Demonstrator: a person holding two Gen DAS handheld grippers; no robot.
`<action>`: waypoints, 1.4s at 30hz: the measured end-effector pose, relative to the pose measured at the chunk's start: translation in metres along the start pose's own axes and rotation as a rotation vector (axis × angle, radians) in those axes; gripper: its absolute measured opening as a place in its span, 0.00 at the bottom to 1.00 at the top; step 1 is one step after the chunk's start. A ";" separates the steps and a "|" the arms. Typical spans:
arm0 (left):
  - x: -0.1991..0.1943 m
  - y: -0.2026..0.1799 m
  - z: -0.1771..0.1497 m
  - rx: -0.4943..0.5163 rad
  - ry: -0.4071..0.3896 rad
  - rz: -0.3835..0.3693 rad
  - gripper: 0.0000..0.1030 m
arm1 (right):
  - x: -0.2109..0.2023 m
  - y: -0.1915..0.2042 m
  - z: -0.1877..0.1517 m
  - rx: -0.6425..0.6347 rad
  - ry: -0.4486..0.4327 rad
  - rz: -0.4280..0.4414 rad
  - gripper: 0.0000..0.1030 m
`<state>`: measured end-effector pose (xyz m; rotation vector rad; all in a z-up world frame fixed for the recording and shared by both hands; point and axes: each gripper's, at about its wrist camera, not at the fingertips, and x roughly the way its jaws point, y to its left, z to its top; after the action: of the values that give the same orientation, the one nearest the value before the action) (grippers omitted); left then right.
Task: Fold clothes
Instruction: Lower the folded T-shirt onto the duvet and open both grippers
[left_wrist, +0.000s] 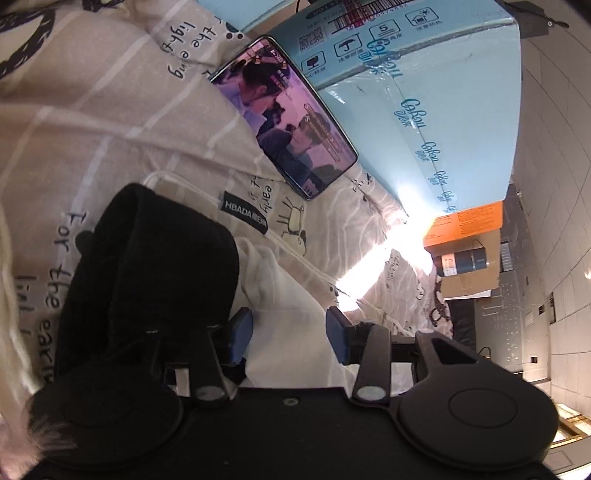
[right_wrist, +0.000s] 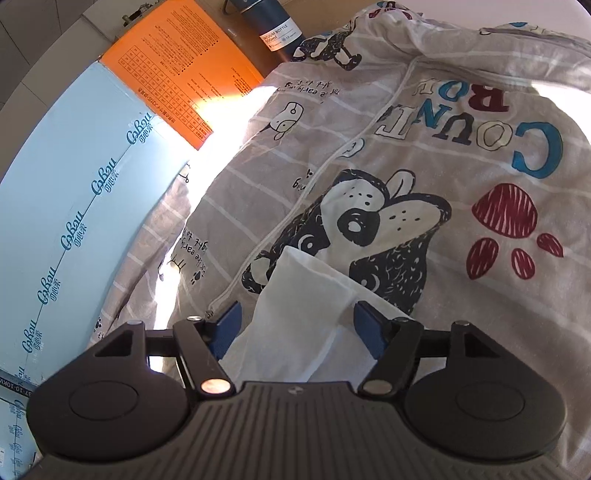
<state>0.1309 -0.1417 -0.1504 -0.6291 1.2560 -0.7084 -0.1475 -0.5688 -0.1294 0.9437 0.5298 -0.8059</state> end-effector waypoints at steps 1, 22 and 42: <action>0.006 0.000 0.004 0.007 0.005 0.009 0.40 | 0.005 0.003 0.002 -0.013 0.005 -0.014 0.55; -0.017 -0.031 0.005 0.294 -0.088 0.130 0.47 | -0.023 0.027 0.004 -0.153 -0.152 -0.121 0.43; -0.004 -0.073 -0.042 0.689 -0.148 0.254 0.49 | -0.051 0.119 -0.121 -0.471 0.338 0.310 0.05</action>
<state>0.0798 -0.1863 -0.1009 0.0450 0.8534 -0.8026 -0.0902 -0.4052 -0.0938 0.6978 0.8015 -0.2208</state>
